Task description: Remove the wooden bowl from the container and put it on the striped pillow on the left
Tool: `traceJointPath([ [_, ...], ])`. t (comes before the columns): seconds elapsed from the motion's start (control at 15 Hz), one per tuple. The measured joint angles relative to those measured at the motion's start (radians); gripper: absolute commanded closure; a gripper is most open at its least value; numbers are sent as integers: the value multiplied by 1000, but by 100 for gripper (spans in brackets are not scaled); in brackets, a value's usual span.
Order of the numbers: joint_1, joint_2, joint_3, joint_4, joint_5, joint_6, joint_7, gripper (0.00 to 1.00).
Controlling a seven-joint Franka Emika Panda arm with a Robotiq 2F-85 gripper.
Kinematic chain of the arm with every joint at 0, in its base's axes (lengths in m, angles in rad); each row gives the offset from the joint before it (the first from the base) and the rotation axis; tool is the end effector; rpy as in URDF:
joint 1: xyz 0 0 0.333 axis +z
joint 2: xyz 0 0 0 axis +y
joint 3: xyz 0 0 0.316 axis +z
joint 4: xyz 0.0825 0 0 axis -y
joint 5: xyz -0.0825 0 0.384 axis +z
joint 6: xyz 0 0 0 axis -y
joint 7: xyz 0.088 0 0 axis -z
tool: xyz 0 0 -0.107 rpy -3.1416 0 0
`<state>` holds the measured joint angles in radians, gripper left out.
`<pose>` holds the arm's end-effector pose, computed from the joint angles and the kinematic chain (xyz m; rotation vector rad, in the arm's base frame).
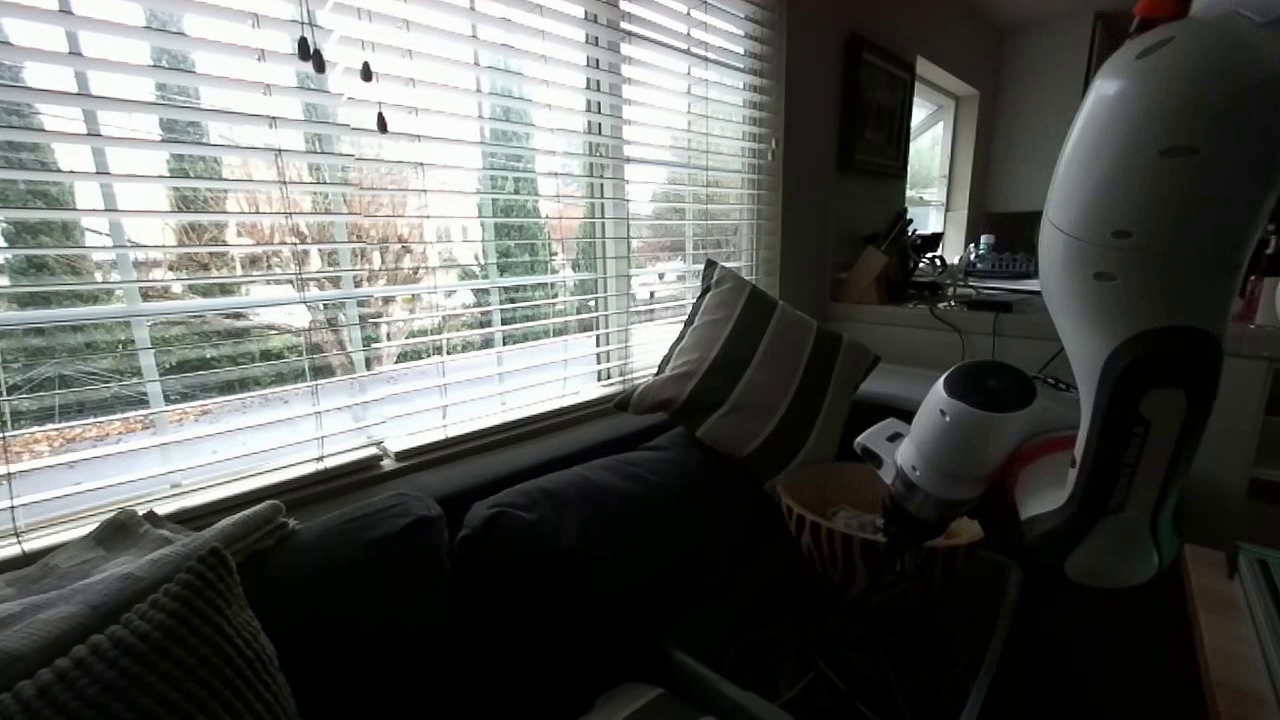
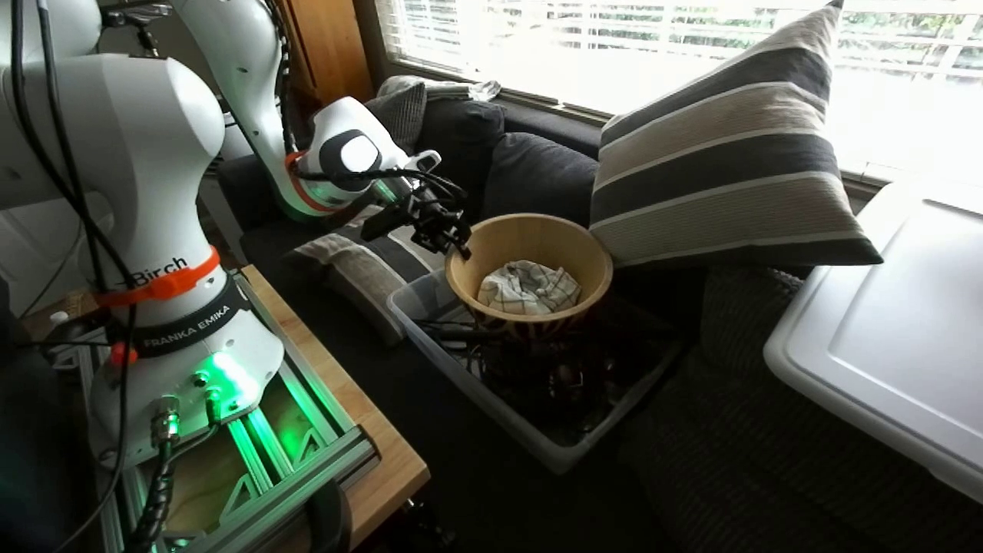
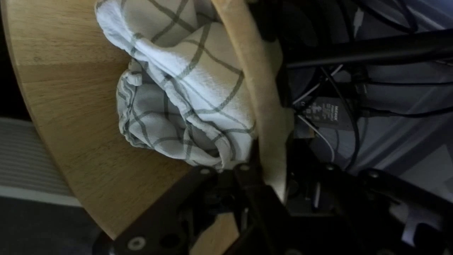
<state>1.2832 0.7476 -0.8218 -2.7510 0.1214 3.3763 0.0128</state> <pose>0.3682 0.0811 0.1051 2.5490 0.6506 0.3450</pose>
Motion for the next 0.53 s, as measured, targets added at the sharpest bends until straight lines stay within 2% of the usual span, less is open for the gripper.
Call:
traceJointPath([
  [0.53, 198, -26, -5, 11, -7, 36, -165, 93],
])
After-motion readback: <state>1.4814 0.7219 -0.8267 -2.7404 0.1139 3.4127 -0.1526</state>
